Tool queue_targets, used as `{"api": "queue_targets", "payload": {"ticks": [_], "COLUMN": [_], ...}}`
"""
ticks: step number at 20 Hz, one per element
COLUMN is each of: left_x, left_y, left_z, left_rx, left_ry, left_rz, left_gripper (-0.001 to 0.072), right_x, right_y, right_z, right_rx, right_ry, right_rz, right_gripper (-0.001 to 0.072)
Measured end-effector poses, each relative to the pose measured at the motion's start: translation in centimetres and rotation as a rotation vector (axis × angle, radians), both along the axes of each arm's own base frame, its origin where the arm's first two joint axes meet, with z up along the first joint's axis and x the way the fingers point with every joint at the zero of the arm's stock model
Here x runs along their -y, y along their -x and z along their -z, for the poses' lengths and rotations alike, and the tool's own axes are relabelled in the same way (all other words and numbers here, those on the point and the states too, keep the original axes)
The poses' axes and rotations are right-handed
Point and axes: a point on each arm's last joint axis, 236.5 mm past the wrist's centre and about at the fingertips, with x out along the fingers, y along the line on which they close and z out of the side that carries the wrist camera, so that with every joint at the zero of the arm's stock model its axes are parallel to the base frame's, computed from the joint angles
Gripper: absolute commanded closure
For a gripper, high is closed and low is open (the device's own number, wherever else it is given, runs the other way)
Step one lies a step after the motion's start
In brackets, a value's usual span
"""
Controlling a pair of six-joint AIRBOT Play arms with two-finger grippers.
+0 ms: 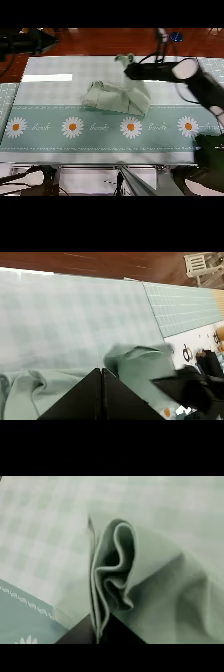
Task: Fold the shirts.
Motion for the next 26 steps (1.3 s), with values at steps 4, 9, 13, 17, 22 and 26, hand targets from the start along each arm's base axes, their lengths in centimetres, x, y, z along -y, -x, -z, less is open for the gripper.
{"api": "queue_targets", "payload": {"ticks": [4, 9, 13, 17, 22, 26], "left_x": [-1.7, -1.9, -2.5, -3.7, -4.5, -4.6], "left_y": [3.8, 6.0, 6.3, 6.3, 6.8, 7.3], "left_z": [-3.1, -4.5, -3.1, -0.7, 2.5, 3.9], "left_rx": [0.044, 0.069, 0.039, -0.010, -0.088, -0.125], "left_ry": [-0.038, -0.082, -0.132, -0.205, -0.255, -0.259], "left_rz": [0.027, 0.042, 0.035, 0.018, 0.016, 0.025], "left_gripper": [0.0685, 0.0685, 0.0685, 0.0683, 0.0397, 0.0318], "right_x": [-7.0, -11.5, -9.0, 1.8, 22.2, 24.0], "right_y": [-0.4, 1.7, 0.6, -1.8, 2.3, 5.7], "right_z": [6.2, 10.8, 7.9, 3.0, 9.2, 15.0], "right_rx": [-0.051, -0.145, -0.115, -0.020, -0.320, -0.579], "right_ry": [-0.064, -0.104, -0.104, 0.062, 0.487, 0.244], "right_rz": [0.036, 0.045, 0.033, 0.032, 0.140, 0.244], "right_gripper": [0.0589, 0.0254, 0.0255, 0.0264, 0.0163, 0.0132]}}
